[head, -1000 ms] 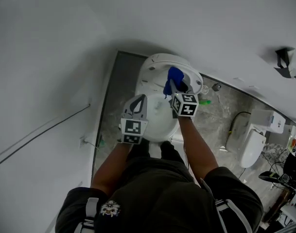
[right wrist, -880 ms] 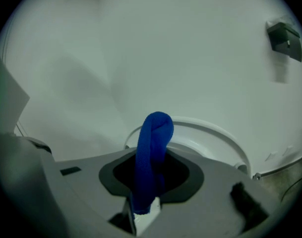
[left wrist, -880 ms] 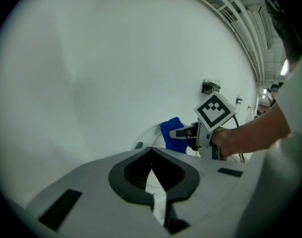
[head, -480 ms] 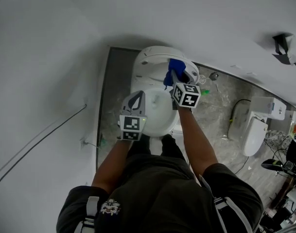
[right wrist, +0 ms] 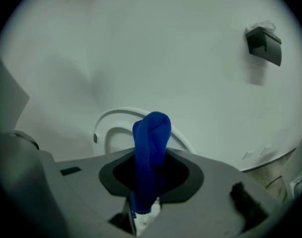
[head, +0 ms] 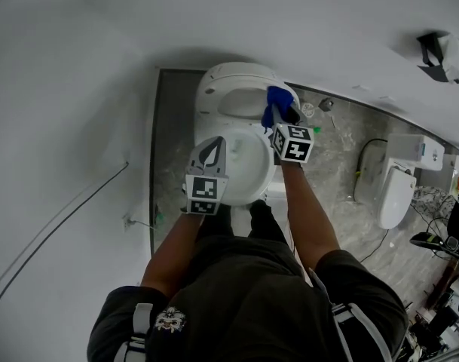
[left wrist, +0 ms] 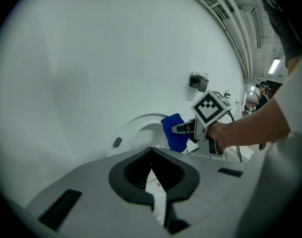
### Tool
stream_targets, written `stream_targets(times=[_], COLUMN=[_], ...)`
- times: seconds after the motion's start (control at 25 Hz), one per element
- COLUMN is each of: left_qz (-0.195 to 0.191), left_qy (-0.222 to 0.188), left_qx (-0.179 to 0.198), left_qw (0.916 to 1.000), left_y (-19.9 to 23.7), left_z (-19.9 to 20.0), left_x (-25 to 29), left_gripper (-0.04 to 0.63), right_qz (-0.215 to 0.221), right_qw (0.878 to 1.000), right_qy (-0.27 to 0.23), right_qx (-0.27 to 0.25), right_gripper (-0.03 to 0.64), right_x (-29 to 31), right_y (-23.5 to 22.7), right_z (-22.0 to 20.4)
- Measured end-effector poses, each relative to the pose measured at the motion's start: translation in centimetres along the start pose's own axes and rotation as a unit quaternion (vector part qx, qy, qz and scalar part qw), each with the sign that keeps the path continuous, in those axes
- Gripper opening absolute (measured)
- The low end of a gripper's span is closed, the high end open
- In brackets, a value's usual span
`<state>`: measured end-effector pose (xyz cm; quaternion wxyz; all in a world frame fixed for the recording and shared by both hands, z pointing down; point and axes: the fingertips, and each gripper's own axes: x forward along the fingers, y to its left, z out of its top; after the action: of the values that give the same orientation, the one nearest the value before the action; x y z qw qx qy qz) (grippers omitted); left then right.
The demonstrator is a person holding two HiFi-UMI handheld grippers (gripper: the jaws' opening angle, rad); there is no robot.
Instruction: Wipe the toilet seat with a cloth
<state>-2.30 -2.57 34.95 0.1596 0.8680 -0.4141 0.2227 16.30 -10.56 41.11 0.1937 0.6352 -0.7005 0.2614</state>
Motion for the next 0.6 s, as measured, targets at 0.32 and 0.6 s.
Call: stream_targets(times=[0.32,0.6], left_qz=[-0.02,-0.029], left_qy=[0.018,0.037], left_qx=[0.004,0.013], left_qw=[0.9996,0.9988], left_y=[-1.5,-1.9], left_z=[-1.3,-2.9], left_x=[1.4,3.3], left_gripper=[0.009,0.009], right_qz=[-0.022,-0.022], right_qw=[1.0,1.0], right_qy=[0.012,0.011], right_qx=[0.002,-0.002], right_gripper=[0.097,0.097], right_x=[-0.1,0.5], right_y=[-2.7,-3.1], right_z=[-1.9,-2.9])
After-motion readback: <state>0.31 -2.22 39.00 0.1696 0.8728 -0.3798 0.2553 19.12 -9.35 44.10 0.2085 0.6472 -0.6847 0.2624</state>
